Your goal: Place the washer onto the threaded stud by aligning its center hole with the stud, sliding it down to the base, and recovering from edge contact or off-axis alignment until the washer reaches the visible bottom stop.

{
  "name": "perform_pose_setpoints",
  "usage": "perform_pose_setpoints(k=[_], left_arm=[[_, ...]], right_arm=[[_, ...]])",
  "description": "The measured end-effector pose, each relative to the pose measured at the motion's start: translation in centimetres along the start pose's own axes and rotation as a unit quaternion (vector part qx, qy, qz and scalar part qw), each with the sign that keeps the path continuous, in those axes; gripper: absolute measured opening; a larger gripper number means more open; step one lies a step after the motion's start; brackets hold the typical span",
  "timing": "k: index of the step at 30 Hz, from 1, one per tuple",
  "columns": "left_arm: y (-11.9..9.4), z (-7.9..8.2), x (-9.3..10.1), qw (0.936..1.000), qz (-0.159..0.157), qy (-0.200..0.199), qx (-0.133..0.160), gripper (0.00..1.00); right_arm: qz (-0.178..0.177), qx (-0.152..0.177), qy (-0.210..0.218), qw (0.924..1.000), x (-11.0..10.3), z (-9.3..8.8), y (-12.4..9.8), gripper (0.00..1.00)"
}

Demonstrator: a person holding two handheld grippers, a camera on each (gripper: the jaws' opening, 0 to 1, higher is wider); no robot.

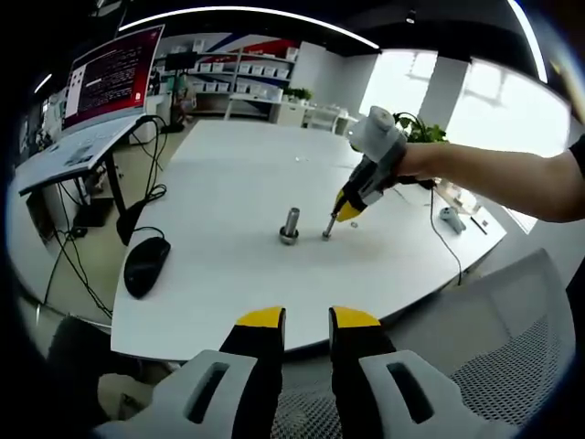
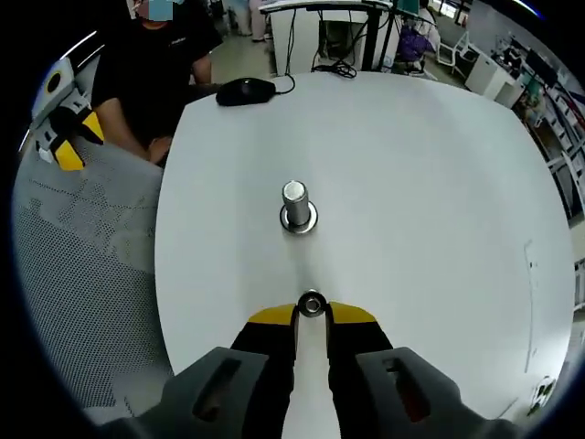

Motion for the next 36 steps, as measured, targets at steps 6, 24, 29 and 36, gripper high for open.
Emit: perform_pose_setpoints(k=[6, 24, 29, 36], left_arm=[[0.0, 0.0, -0.1, 1.0, 0.0, -0.001, 0.001, 0.17], [-0.1, 0.2, 0.1, 1.0, 0.002, -0.007, 0.004, 0.16], [0.0, 0.1, -0.2, 1.0, 0.003, -0.007, 0.005, 0.16], [0.0, 0.1, -0.1, 1.0, 0.002, -0.007, 0.004, 0.16]], right_arm=[[0.004, -0.011, 0.008, 0.9999, -0.1, -0.3, 1.5, 0.14], [-0.003, -0.013, 0.029, 0.9995, -0.3, -0.2, 3.6, 0.14], [0.0, -0.005, 0.028, 0.9996, -0.3, -0.2, 3.7, 0.2], [0.004, 0.002, 0.05, 0.9987, -0.1, -1.4, 3.7, 0.25]])
Point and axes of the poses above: the point that each gripper's makers call its tool centre point, and the gripper's own axes: y roughly forward along the fingers, x roughly to its right, z roughly out of its top, the point moved 2 cm from there along -y, roughly backward along the fingers, and after that the axes turned 11 degrees about -x, right-handed, at the moved point
